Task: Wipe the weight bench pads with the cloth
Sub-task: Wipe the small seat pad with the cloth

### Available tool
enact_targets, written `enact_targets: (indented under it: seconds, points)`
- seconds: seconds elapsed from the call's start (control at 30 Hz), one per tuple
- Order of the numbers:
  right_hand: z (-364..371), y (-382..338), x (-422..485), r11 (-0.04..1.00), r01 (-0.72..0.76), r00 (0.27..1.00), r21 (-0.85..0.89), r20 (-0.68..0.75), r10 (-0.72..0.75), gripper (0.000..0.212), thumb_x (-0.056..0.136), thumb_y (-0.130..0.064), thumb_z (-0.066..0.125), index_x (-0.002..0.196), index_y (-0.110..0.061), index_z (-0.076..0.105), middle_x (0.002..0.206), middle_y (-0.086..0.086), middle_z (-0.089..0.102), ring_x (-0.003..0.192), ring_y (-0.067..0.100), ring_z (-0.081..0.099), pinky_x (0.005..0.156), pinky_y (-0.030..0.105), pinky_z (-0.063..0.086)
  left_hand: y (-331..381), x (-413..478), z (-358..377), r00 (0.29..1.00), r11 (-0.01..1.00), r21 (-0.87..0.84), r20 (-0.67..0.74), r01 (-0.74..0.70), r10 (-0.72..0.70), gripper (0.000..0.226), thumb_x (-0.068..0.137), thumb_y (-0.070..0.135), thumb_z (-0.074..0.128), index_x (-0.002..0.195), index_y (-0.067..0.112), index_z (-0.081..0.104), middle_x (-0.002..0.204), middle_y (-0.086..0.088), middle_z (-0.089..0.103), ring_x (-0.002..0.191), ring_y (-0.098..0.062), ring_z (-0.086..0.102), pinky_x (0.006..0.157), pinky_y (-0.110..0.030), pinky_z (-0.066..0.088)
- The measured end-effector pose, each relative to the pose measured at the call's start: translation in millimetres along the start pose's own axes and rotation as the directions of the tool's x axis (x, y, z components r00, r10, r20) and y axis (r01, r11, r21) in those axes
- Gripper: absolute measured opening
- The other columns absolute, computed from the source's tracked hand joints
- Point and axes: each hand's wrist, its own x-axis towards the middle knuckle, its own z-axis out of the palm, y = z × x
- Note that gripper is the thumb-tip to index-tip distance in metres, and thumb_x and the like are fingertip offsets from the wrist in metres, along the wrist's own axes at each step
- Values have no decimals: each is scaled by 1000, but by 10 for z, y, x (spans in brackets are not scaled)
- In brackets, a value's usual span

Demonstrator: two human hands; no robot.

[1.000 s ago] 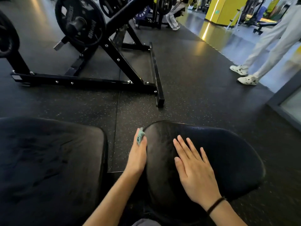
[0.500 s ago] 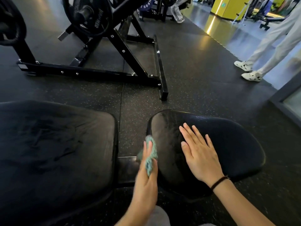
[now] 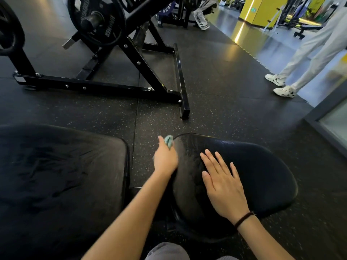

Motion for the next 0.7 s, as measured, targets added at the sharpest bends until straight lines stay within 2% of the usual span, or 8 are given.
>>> enact_targets:
  seconds: [0.07, 0.13, 0.2, 0.3, 0.37, 0.47, 0.57, 0.7]
  points:
    - [-2, 1, -2, 1000, 6, 1000, -2, -1, -6, 65, 86, -51, -7, 149, -38, 4, 155, -22, -4, 143, 1, -11, 117, 36, -4, 179, 294, -17, 997, 998, 48, 61, 50, -53, 49, 101, 32, 34, 142, 5, 35, 131, -18, 54, 117, -30, 52, 99, -36, 39]
    - [1, 6, -6, 1000, 7, 1000, -3, -8, -7, 67, 85, -51, -8, 149, -38, 5, 156, -21, -3, 143, 1, -10, 116, 36, -5, 222, 378, -34, 991, 999, -9, 128, 41, -39, 43, 99, 37, 38, 111, 3, 61, 102, -12, 63, 87, -22, 59, 76, -31, 47]
    - [-5, 4, 1, 1000, 10, 1000, -1, -14, -10, 68, 83, -52, -10, 149, -37, 4, 156, -21, -3, 143, 2, -11, 116, 36, -5, 172, 261, -83, 991, 997, -71, 137, 8, 2, 34, 97, 40, 42, 93, 13, 63, 83, -3, 61, 67, -10, 52, 60, -23, 43]
    - [-9, 6, -20, 1000, 17, 1000, 6, -18, -17, 71, 82, -52, -11, 149, -35, 6, 157, -19, -2, 143, 3, -9, 116, 37, -4, -40, -198, -188, 995, 979, -190, 61, -69, 81, 18, 97, 38, 44, 107, 31, 57, 83, 16, 58, 70, 7, 49, 53, -3, 40]
    - [-6, 7, -14, 1000, 23, 999, 0, -25, -23, 72, 81, -52, -11, 149, -34, 6, 157, -18, -1, 144, 5, -7, 116, 38, -2, -311, -573, -230, 987, 951, -281, 51, -131, 151, 23, 97, 35, 43, 120, 38, 47, 99, 29, 56, 91, 13, 52, 67, 6, 37]
    - [-2, 14, -17, 999, 31, 999, -10, -24, -31, 73, 81, -52, -12, 150, -34, 6, 157, -17, 0, 145, 6, -6, 116, 39, -1, -772, -1126, -197, 976, 919, -346, 39, -188, 214, 52, 91, 44, 43, 138, 20, 45, 138, 10, 51, 130, -2, 43, 106, -17, 35]
    - [-6, 33, -18, 999, 40, 999, -13, -23, -40, 72, 82, -52, -12, 150, -34, 5, 157, -17, -1, 144, 6, -7, 116, 38, -2, -936, -1452, -69, 968, 898, -370, -18, -239, 250, 90, 72, 72, 54, 139, 16, 38, 143, 12, 41, 132, 8, 34, 102, -3, 28]
    - [-8, 31, -14, 999, 37, 999, -4, -22, -37, 71, 82, -53, -12, 149, -35, 3, 156, -18, -3, 144, 5, -9, 114, 36, -5, -721, -1088, 11, 989, 884, -449, 15, -127, 150, 53, 94, 35, 44, 141, 33, 22, 149, 16, 23, 134, 4, 25, 108, -13, 22]
